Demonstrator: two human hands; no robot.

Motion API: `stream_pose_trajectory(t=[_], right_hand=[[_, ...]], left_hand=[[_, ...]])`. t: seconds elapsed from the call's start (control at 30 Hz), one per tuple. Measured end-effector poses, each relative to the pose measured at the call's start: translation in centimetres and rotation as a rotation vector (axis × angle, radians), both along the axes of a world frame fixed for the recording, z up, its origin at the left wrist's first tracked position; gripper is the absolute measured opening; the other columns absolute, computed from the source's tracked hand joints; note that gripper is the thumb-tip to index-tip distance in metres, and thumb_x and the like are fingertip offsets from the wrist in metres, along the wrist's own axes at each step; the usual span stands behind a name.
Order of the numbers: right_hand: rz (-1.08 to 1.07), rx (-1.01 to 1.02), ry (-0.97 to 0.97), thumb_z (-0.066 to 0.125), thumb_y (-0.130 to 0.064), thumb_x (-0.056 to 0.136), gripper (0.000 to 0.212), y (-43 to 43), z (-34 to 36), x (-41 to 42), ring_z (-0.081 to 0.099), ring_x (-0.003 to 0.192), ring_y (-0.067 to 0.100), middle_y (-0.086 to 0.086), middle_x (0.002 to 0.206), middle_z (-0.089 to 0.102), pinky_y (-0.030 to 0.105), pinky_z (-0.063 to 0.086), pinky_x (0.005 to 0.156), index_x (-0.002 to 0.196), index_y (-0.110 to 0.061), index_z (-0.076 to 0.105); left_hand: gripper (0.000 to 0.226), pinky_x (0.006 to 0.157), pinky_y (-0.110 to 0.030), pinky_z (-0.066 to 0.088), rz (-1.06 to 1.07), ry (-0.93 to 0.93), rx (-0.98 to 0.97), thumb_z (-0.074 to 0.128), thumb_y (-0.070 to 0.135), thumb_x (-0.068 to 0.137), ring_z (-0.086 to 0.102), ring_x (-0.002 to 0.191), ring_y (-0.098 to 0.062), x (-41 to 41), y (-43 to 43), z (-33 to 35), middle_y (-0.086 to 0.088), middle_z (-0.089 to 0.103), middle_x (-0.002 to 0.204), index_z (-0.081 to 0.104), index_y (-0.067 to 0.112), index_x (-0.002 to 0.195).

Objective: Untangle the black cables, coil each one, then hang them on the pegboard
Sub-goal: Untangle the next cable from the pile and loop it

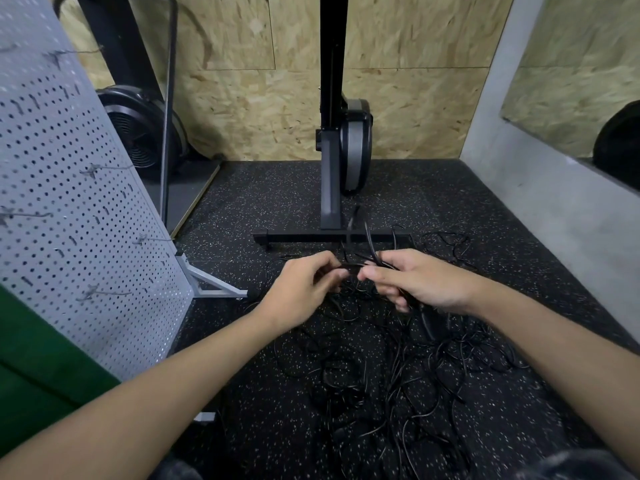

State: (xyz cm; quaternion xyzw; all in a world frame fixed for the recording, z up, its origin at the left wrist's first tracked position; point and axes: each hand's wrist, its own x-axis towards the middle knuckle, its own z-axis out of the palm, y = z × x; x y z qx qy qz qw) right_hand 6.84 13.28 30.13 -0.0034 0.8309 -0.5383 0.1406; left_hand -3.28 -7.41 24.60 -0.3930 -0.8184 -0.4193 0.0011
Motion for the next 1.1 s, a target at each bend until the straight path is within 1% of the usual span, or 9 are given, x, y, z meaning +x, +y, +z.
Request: stream_pose_trajectory(t=[0.23,0.33,0.43,0.57,0.67,0.77,0.93,1.03,1.1], right_hand=[[0.041,0.241,-0.150,0.041,-0.050,0.109,0.045,-0.3,-0.9,0.5,0.050,0.064,0.009,-0.005,0.076,0.049,0.029,0.054,0.063,0.108,-0.014,0.068],[0.034,0.294,-0.111,0.044,-0.049,0.108,0.039,-0.8,-1.3,0.8,0.048,0.061,0.007,-0.008,0.076,0.052,0.027,0.050,0.057,0.102,-0.018,0.067],[0.124,0.334,-0.137,0.037,-0.033,0.113,0.035,-1.0,-1.4,0.9,0.056,0.069,0.008,-0.007,0.080,0.062,0.024,0.049,0.064,0.106,-0.013,0.065],[0.199,0.348,-0.219,0.036,-0.027,0.114,0.035,-1.0,-2.0,1.3,0.064,0.069,0.007,-0.004,0.082,0.071,0.028,0.051,0.075,0.113,-0.006,0.065],[0.222,0.280,-0.284,0.039,-0.029,0.113,0.033,-0.6,-1.8,1.5,0.068,0.070,0.009,-0.005,0.079,0.070,0.027,0.054,0.072,0.115,-0.008,0.065],[0.240,0.264,-0.257,0.041,-0.029,0.113,0.029,-0.2,-1.3,1.7,0.066,0.067,0.009,-0.007,0.071,0.059,0.026,0.051,0.066,0.111,-0.011,0.063],[0.179,0.220,-0.105,0.044,-0.033,0.111,0.031,-0.1,-0.9,1.7,0.044,0.053,0.006,-0.012,0.061,0.043,0.020,0.043,0.053,0.096,-0.012,0.061],[0.047,0.112,0.020,0.044,-0.036,0.109,0.036,0.3,-0.4,1.6,0.037,0.048,0.008,-0.010,0.056,0.040,0.019,0.038,0.047,0.090,-0.011,0.062],[-0.016,0.023,0.089,0.044,-0.037,0.108,0.038,0.5,-0.2,1.6,0.035,0.047,0.009,-0.007,0.055,0.038,0.020,0.037,0.047,0.089,-0.009,0.062]], left_hand=[[0.013,0.073,-0.012,0.039,0.030,0.239,0.064,0.069,0.029,0.101,0.057,0.082,0.000,-0.3,-0.6,-0.2,0.014,0.060,0.089,0.067,0.016,0.100],[0.024,0.079,-0.018,0.044,0.035,0.183,0.064,0.068,0.033,0.100,0.058,0.090,-0.002,-0.3,-0.7,0.5,0.018,0.056,0.097,0.061,0.025,0.121],[0.056,0.088,-0.026,0.049,-0.058,0.216,-0.059,0.063,0.034,0.103,0.054,0.098,-0.007,0.2,-0.5,0.8,0.012,0.045,0.122,0.040,0.042,0.153],[0.053,0.086,-0.029,0.054,-0.210,0.398,-0.266,0.051,0.037,0.108,0.048,0.105,-0.013,0.4,-0.7,0.8,0.010,0.021,0.160,0.035,0.048,0.158],[0.054,0.085,-0.027,0.055,-0.260,0.481,-0.319,0.048,0.037,0.110,0.049,0.110,-0.008,0.1,-0.5,0.8,0.011,0.018,0.168,0.031,0.047,0.160],[0.042,0.104,-0.032,0.048,-0.248,0.298,-0.365,0.046,0.048,0.106,0.054,0.120,-0.007,-0.8,-0.6,0.4,0.009,0.059,0.141,0.062,0.033,0.141],[0.048,0.079,-0.029,0.050,-0.129,-0.011,-0.237,0.051,0.066,0.094,0.064,0.082,-0.008,-1.7,-1.3,-0.8,0.007,0.071,0.087,0.079,0.028,0.093],[0.040,0.080,-0.034,0.052,-0.106,-0.297,-0.169,0.051,0.059,0.102,0.063,0.076,-0.007,-1.8,-1.6,-1.2,0.010,0.072,0.080,0.078,0.030,0.094],[0.037,0.078,-0.022,0.049,-0.136,-0.459,-0.109,0.050,0.043,0.108,0.060,0.075,0.003,-1.3,-1.9,-1.3,0.018,0.071,0.079,0.078,0.018,0.107]])
